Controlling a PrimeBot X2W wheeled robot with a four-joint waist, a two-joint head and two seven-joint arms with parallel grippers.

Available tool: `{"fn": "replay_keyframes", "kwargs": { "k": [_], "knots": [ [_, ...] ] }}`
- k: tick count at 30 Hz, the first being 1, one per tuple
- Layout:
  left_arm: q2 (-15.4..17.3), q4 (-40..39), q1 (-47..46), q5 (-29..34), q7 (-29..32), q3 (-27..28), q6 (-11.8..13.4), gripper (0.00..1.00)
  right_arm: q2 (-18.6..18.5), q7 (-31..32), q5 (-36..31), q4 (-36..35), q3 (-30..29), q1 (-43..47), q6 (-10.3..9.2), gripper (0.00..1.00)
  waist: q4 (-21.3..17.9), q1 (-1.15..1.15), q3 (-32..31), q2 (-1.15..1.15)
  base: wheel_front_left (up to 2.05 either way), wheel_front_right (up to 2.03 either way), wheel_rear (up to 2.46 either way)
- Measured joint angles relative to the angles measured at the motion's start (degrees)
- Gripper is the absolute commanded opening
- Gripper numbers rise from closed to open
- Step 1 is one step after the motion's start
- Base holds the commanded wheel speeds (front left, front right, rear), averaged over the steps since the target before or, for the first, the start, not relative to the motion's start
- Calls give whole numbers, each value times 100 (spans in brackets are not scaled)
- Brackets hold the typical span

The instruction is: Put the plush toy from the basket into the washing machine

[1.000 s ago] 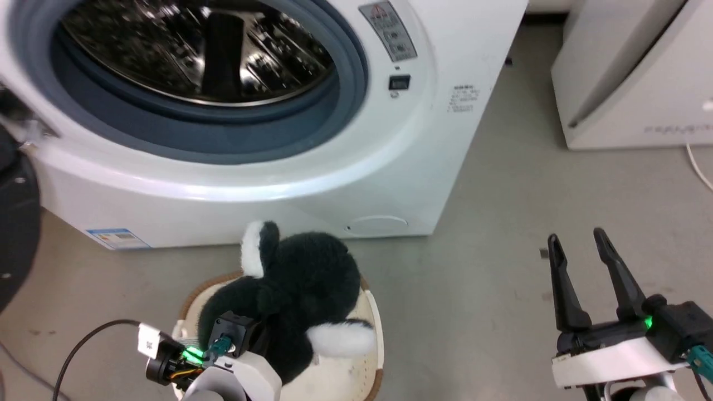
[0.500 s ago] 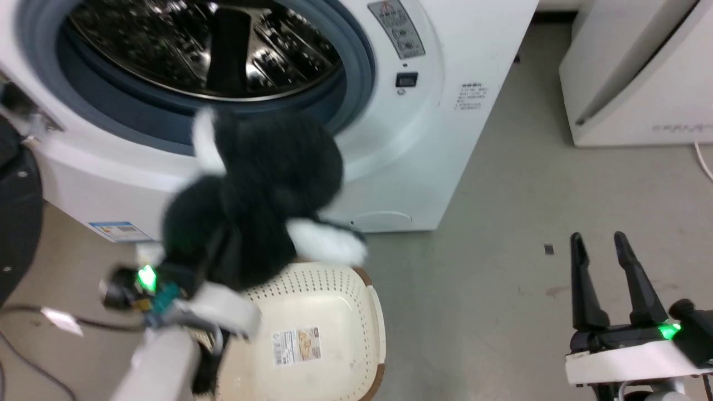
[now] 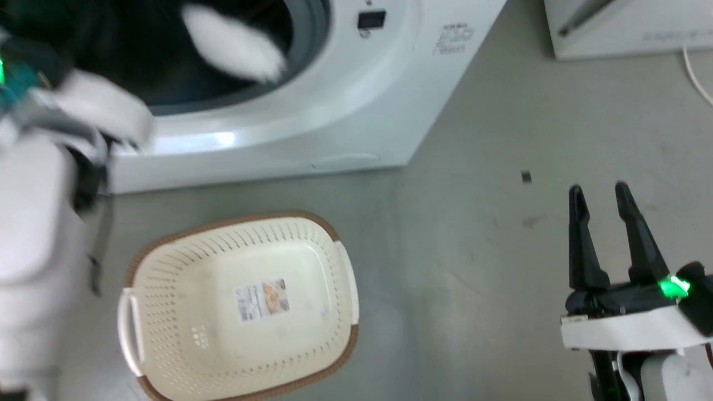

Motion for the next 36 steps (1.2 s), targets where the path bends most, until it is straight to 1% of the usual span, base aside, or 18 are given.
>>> {"fn": "replay_keyframes", "kwargs": {
  "k": [3,6,9,14,19,22,24,25,29,30,31,36],
  "knots": [
    [252,352,-675,121,283,-91,-153,0,0,0,-12,-132,63,-171,0,100,-111,0,290,0,0,0,0],
    [407,730,-1294,179,537,-252,-260,0,0,0,-7,-278,93,-303,0,100,-220,1,567,0,0,0,0],
    [489,1155,-1857,192,818,-463,-316,0,0,0,1,-404,100,-380,0,100,-318,1,815,0,0,0,0],
    [488,1816,-2565,71,1228,-956,-359,0,0,0,-16,-542,174,-460,0,100,-455,1,1150,0,0,0,0],
    [506,2212,-3111,-646,1697,-1492,-358,0,0,0,-10,-557,268,-464,0,100,-587,1,1365,0,0,0,0],
    [542,2340,-3325,-1279,2089,-1699,-358,0,0,0,-9,-558,319,-465,0,100,-648,1,1459,0,0,0,0],
    [608,2345,-3445,-1617,2323,-1866,-358,0,0,0,-9,-558,323,-465,0,100,-668,1,1512,0,0,0,0],
    [730,2285,-3540,-1924,2544,-2174,-357,0,0,0,-7,-556,325,-467,0,100,-665,1,1555,0,0,0,0],
    [866,2267,-3550,-2146,2428,-2432,-358,0,0,0,-7,-530,337,-476,0,100,-635,1,1523,0,0,0,0],
    [883,2307,-3545,-2137,2293,-2464,-358,89,0,0,-7,-521,337,-484,0,100,-625,0,1503,0,0,0,0],
    [891,2361,-3520,-2136,2178,-2497,-358,100,0,0,-8,-512,335,-488,0,100,-614,1,1477,0,0,0,0],
    [787,2637,-3135,-2111,1494,-2613,-358,100,0,0,-58,-477,286,-493,0,100,-540,0,1229,0,0,0,0]
  ]
}}
